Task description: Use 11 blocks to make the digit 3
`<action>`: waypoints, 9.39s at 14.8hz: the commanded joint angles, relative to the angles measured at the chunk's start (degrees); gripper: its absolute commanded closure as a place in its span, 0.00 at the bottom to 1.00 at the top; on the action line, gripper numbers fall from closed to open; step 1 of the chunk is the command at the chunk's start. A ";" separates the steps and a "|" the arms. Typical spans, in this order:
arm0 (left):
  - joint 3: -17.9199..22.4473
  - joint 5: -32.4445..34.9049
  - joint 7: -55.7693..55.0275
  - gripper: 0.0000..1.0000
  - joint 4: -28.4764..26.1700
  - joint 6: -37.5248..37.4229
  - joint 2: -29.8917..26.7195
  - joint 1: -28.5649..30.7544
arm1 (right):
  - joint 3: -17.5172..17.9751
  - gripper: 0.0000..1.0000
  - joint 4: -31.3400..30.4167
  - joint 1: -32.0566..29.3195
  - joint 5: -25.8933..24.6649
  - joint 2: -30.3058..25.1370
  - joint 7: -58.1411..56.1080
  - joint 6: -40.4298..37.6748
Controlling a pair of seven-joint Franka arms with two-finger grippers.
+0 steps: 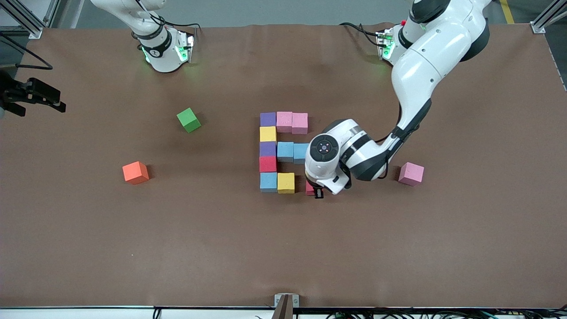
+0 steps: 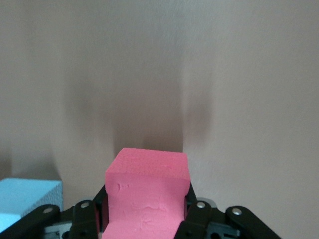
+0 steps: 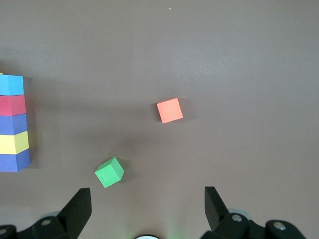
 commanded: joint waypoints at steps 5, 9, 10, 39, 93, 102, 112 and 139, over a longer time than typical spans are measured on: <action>1.06 -0.85 -0.67 0.54 1.85 1.80 1.65 -1.99 | 0.41 0.00 -1.60 -0.65 0.09 -1.73 0.34 0.14; 1.06 -0.85 -0.58 0.54 2.55 2.85 2.35 -2.61 | 0.41 0.00 -1.60 -0.56 0.09 -1.73 0.34 0.23; 1.06 -0.85 -0.58 0.54 2.47 3.38 2.35 -2.61 | 0.41 0.00 -1.60 -0.56 0.09 -1.73 0.34 0.14; 1.68 -0.85 -1.81 0.53 4.13 3.56 3.49 -3.92 | 0.14 0.00 -1.60 0.85 -0.09 -1.56 0.34 0.49; -11.24 -1.90 85.53 0.00 -18.01 -5.14 -23.21 40.81 | 0.49 0.00 0.60 0.06 0.44 -1.91 1.74 -2.76; -1.62 -15.50 111.00 0.00 -18.01 -12.52 -36.65 38.90 | 0.58 0.00 0.60 0.06 0.44 -1.91 1.74 -2.67; 41.98 -33.80 144.70 0.00 -19.68 -20.70 -52.57 10.17 | 0.58 0.00 0.68 0.06 0.44 -1.91 1.74 -2.85; 34.99 -34.07 142.06 0.00 -13.18 -21.14 -53.28 10.40 | 0.58 0.00 0.68 0.06 0.44 -1.91 1.65 -2.85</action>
